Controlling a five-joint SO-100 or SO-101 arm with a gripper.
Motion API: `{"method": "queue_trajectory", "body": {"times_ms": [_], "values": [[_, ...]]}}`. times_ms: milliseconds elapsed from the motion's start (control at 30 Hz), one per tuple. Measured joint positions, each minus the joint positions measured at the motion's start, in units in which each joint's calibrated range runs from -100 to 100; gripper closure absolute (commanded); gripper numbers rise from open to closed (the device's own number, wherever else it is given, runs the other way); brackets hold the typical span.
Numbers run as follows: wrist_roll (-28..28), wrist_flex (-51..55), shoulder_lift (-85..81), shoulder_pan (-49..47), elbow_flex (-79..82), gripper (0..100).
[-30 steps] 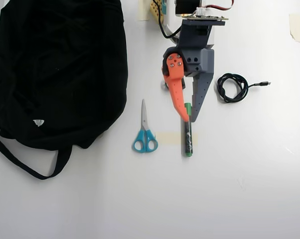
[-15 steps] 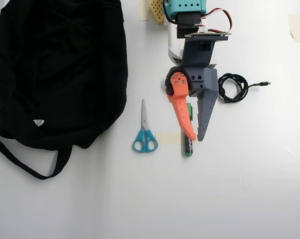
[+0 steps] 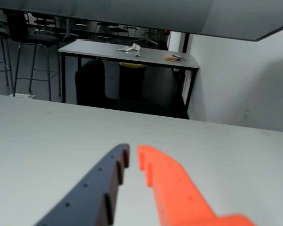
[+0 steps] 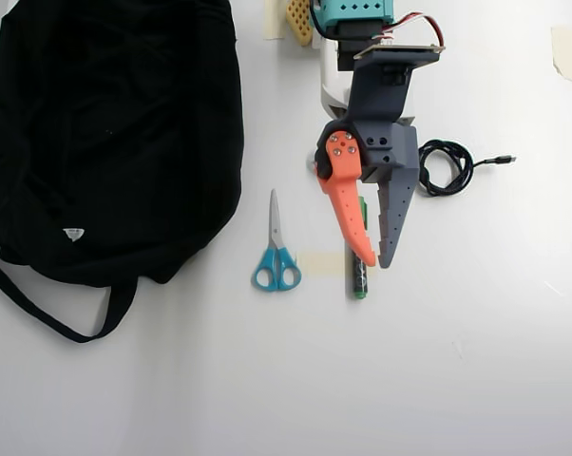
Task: Put the green marker into the black bag
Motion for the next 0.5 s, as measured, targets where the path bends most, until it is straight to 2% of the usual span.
{"method": "queue_trajectory", "body": {"times_ms": [500], "values": [[0.05,0.26,0.00,1.76,0.00,97]]}}
